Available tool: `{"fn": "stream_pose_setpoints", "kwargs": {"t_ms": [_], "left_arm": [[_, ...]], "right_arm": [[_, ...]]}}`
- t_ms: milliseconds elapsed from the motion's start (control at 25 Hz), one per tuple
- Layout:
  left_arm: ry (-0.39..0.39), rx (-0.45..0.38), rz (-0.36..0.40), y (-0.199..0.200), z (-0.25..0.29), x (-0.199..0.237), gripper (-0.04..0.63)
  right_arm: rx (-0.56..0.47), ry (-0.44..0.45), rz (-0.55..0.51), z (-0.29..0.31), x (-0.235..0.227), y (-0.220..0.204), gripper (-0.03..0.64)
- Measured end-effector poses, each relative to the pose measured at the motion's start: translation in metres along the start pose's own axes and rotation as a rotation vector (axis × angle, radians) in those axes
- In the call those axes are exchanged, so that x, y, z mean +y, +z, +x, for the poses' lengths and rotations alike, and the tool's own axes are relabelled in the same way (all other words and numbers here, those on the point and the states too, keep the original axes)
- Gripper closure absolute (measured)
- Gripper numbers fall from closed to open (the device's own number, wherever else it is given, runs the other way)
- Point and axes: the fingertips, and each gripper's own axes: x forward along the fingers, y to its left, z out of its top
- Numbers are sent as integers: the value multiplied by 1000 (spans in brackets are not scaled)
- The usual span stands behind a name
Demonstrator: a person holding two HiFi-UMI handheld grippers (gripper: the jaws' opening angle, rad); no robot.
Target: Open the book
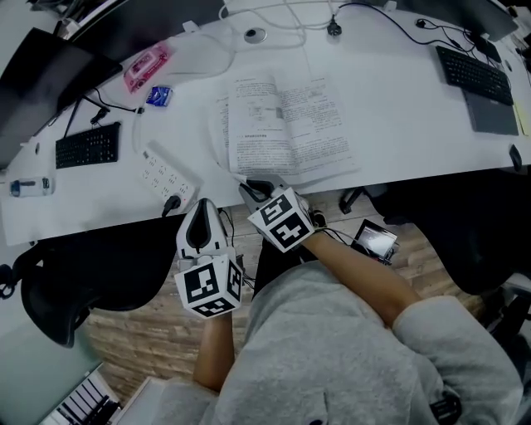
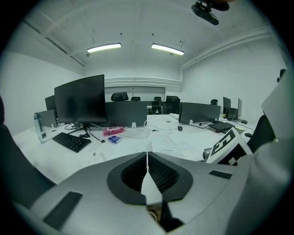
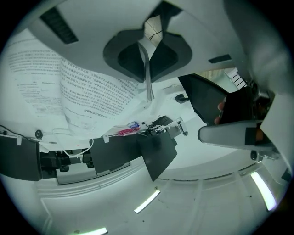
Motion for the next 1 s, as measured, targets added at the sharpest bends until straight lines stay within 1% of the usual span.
{"fn": "stream_pose_setpoints", "kwargs": {"t_ms": [80,200,280,360,520,640,760,1000], "left_arm": [[6,3,-5,-2,0,4,578],[19,11,-17,-5,-1,13,578],[25,15,-26,-7,-1,15,578],[25,18,-29,-8,0,16,578],[18,22,-27,-7,2,15,578],[12,26,-27,-6,4,15,578],[8,25,-25,-4,7,14,578],[2,25,-19,-2,8,11,578]], "right_arm": [[53,7,-6,9,1,-9,574],[101,17,-17,22,5,-16,571],[126,20,-18,26,8,-20,551],[146,24,4,29,9,-24,528],[157,55,69,31,13,-25,492],[167,76,113,30,19,-25,453],[164,96,98,26,24,-25,445],[173,176,85,18,48,-30,445]]}}
